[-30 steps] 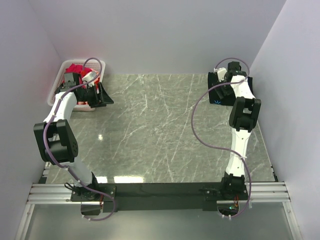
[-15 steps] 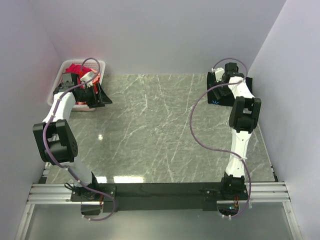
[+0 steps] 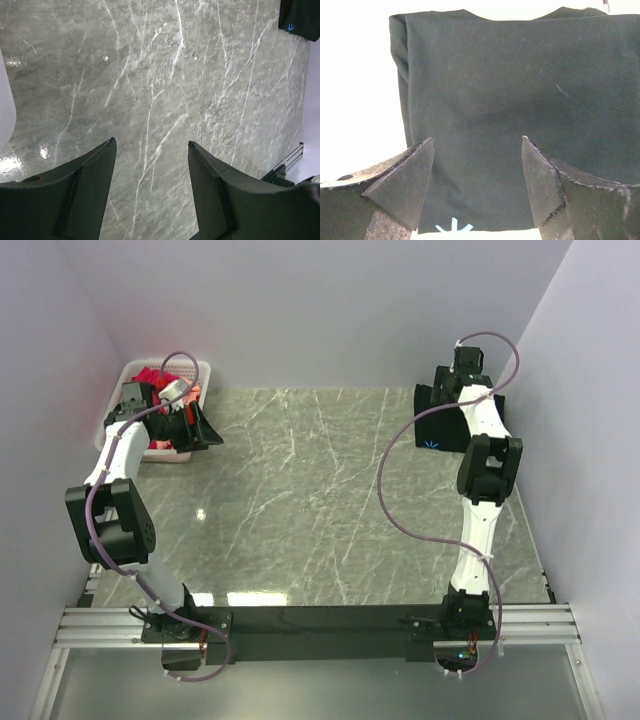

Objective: Fold and stack the t-shirts
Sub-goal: Neatly place the folded tshirt to the corner

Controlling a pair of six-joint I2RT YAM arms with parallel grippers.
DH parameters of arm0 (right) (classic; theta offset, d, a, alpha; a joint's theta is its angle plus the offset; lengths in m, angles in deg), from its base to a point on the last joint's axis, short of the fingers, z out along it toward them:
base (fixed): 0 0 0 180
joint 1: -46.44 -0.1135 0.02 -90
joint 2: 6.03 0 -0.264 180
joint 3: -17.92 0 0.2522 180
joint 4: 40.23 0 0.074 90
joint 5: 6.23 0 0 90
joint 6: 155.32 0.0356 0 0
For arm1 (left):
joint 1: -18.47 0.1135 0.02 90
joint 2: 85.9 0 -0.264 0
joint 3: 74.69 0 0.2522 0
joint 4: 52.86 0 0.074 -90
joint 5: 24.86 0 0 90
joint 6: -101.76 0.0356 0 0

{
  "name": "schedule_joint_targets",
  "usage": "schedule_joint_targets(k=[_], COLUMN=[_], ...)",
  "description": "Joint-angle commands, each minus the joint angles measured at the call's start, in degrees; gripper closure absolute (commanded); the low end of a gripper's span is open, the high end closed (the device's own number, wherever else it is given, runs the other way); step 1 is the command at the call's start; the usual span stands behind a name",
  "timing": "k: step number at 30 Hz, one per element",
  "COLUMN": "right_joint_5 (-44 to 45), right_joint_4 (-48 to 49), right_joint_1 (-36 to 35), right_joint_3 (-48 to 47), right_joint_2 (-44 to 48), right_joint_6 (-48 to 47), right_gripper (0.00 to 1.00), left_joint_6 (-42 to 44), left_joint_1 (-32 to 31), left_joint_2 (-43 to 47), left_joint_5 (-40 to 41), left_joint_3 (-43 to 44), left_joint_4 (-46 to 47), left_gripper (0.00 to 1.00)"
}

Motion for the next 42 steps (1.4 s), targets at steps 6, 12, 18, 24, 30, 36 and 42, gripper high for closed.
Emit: schedule_joint_targets(k=[6,12,18,24,30,36,42], right_joint_5=[2.23,6.89,7.51,4.97,4.78,6.01,2.78], right_joint_4=[1.91,0.94,2.0,-4.15,-5.39,-5.91,-7.58], right_joint_1=[-1.34,-1.78,-2.49,-1.96,-3.71,-4.24,-4.24], right_joint_3=[-5.5,-7.96,-7.16,-13.32,-11.83,-11.39,-7.79], right_joint_2=[-5.46,-7.4,-7.83,-11.35,-10.66,-10.22,-6.27], right_joint_6=[7.5,9.95,10.85,9.79,7.33,5.57,2.15], right_gripper=[0.23,0.16,0.15,0.15,0.1,0.1,0.11], left_joint_6=[1.07,0.19,-0.51,-1.13,-1.74,-2.1,-1.04], left_joint_1=[0.68,1.3,1.92,2.53,3.23,3.94,4.9], left_joint_2=[0.17,-0.53,-0.62,-1.58,-2.73,-3.87,-4.31], left_joint_5=[0.04,-0.31,-0.75,-1.28,-2.07,-2.42,-2.95], left_joint_3=[2.77,3.3,2.86,2.95,4.09,5.85,6.47], left_joint_4=[-0.83,-0.57,-0.04,0.05,0.49,-1.09,-1.88], left_gripper=[0.35,0.35,0.35,0.35,0.36,0.36,0.36])
